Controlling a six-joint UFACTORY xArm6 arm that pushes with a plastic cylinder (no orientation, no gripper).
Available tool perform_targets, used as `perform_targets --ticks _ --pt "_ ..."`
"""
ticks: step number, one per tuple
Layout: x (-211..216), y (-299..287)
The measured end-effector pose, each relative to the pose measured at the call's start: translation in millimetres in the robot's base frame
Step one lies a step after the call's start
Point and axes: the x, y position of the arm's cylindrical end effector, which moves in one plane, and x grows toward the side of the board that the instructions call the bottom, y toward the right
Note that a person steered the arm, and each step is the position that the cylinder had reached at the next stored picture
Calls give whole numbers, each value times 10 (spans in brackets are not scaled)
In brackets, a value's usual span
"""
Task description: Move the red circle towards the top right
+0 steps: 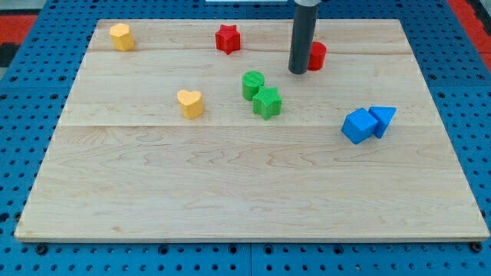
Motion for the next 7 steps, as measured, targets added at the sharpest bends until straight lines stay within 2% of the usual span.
perform_targets --ticks 2,7 --pt "-470 724" --pt "-438 625"
